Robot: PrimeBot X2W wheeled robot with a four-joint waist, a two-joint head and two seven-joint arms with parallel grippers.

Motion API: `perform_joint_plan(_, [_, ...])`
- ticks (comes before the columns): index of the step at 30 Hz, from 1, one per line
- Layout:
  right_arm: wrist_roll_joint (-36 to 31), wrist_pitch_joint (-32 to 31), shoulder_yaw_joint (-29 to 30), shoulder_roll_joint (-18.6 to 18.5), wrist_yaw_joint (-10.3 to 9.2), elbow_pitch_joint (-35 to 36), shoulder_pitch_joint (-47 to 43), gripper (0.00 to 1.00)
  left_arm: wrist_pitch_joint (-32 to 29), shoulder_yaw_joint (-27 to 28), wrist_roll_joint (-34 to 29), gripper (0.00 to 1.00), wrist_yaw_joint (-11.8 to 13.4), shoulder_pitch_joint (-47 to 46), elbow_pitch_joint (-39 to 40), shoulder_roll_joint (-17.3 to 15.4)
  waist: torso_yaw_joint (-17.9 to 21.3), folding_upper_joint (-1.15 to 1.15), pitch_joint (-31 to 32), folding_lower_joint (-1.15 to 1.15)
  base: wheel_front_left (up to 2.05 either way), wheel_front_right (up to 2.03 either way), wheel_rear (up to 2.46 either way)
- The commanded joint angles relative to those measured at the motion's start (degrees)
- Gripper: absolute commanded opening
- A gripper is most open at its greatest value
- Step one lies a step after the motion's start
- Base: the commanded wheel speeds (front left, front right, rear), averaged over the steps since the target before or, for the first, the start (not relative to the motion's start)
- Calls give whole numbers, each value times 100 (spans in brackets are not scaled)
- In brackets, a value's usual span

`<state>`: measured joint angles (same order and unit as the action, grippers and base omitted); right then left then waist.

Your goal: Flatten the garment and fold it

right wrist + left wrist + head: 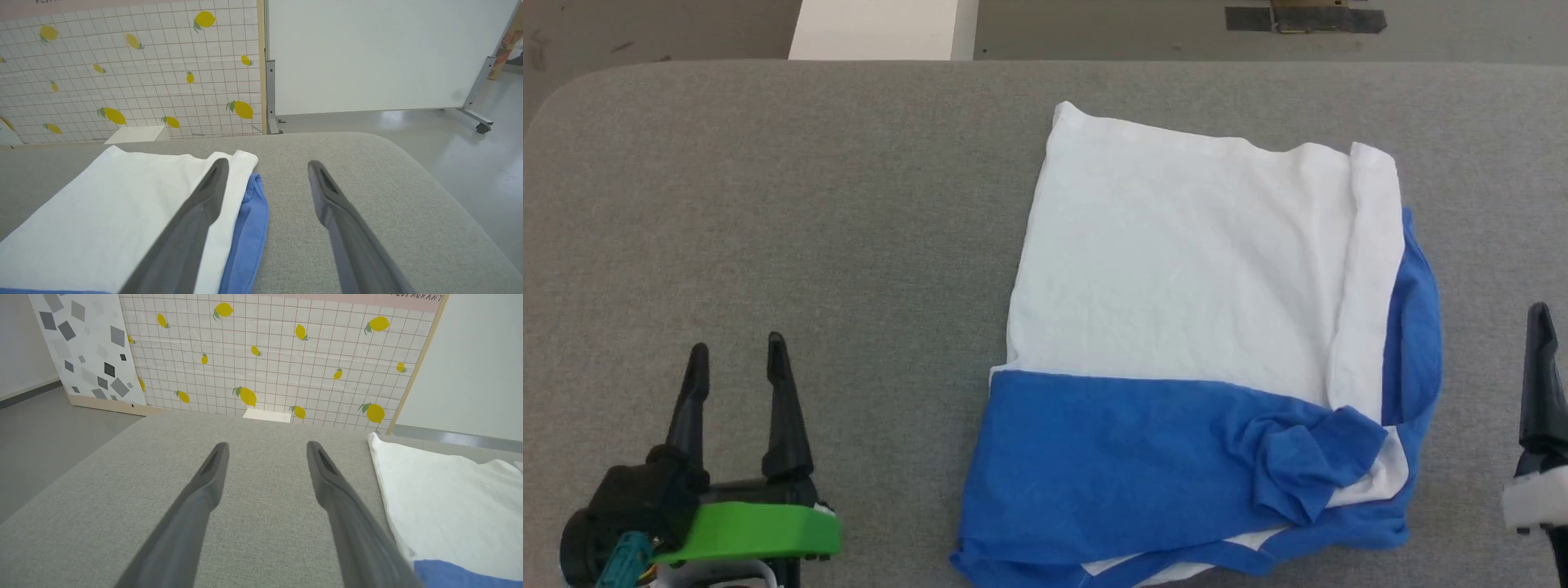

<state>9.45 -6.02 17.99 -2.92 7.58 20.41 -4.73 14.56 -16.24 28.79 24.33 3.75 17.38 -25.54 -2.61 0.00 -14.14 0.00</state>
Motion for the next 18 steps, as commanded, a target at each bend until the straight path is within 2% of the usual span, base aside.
perform_joint_plan(1, [-57, -136, -30, 4, -9, 45, 239, 100, 42, 18, -93, 100, -94, -48, -21, 60, -10, 0, -90, 0, 0, 0, 0])
perform_joint_plan(3, [-108, -430, -80, -7, -9, 124, 511, 100, 42, 37, -128, 100, -212, -126, -46, 164, 12, 0, -218, 0, 0, 0, 0])
perform_joint_plan(6, [-72, -916, -127, -239, -9, 115, 1015, 100, 43, 104, -179, 100, -371, -248, -89, 254, 49, 0, -476, 0, 0, 0, 0])
perform_joint_plan(8, [53, -1335, -114, -470, -9, -30, 1456, 100, 43, 169, -207, 100, -477, -347, -105, 319, 70, 0, -694, 0, 0, 0, 0])
perform_joint_plan(9, [187, -1922, -33, -824, -9, -324, 2061, 100, 43, 266, -271, 100, -606, -516, -117, 390, 53, 0, -1031, 0, 0, 0, 0])
perform_joint_plan(12, [201, -2591, -60, -1169, -9, -656, 2400, 100, 43, 330, -334, 100, -726, -685, -141, 445, 10, 0, -1309, 0, 0, 0, 0])
perform_joint_plan(15, [248, -3462, -63, -1311, -9, -961, 2574, 100, 43, 353, -396, 100, -848, -853, -186, 519, -63, 0, -1534, 0, 0, 0, 0])
perform_joint_plan(18, [261, -3898, -204, -1427, -9, -1014, 2601, 100, 43, 383, -437, 100, -936, -952, -251, 604, -121, 0, -1654, 0, 0, 0, 0])
